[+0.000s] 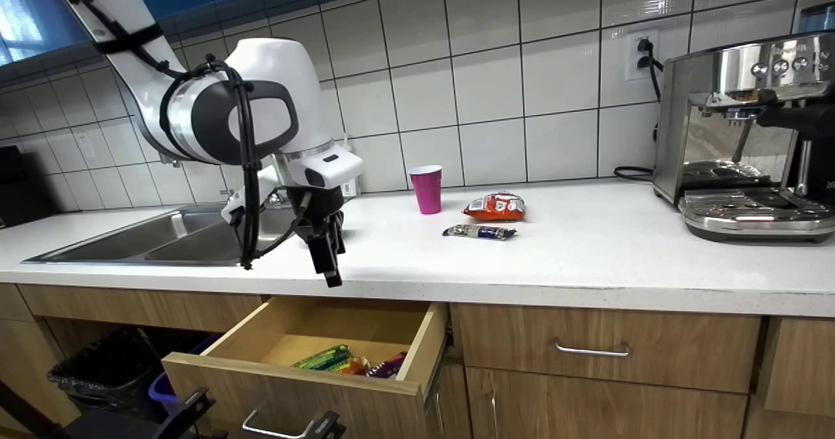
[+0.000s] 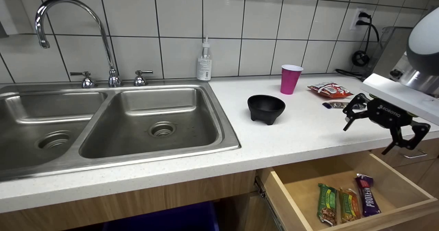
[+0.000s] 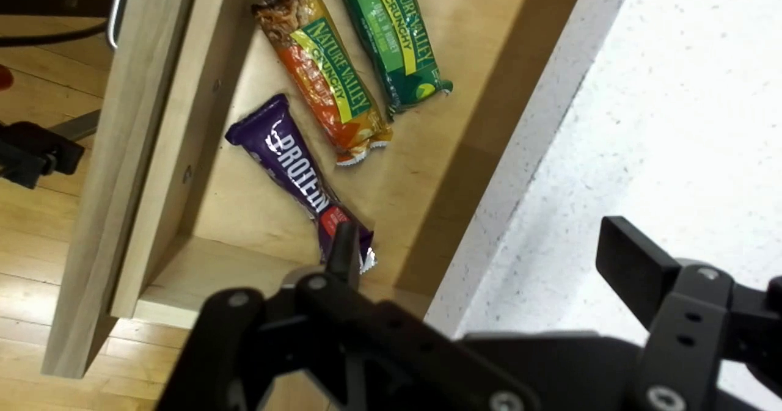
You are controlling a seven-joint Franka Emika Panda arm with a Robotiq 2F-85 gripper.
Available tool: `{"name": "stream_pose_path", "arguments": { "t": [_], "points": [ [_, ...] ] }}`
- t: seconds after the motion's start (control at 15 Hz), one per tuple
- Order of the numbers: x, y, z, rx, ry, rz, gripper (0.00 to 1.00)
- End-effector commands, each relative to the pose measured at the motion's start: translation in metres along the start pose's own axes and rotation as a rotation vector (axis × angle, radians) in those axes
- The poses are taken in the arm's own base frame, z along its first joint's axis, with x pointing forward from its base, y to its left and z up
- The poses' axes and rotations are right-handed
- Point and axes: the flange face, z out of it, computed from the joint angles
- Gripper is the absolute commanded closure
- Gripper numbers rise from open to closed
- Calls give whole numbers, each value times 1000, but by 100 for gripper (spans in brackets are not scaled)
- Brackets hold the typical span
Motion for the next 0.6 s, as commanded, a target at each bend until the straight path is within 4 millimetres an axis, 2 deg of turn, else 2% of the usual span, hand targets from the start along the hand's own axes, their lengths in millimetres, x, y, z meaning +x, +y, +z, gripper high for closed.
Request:
{"name": "stream_pose_path", "arguments": {
  "t": [0.0, 0.53],
  "points": [
    [17, -10, -22, 22, -2, 1, 0],
    [63, -43, -46, 66, 12, 42, 0]
  ]
}}
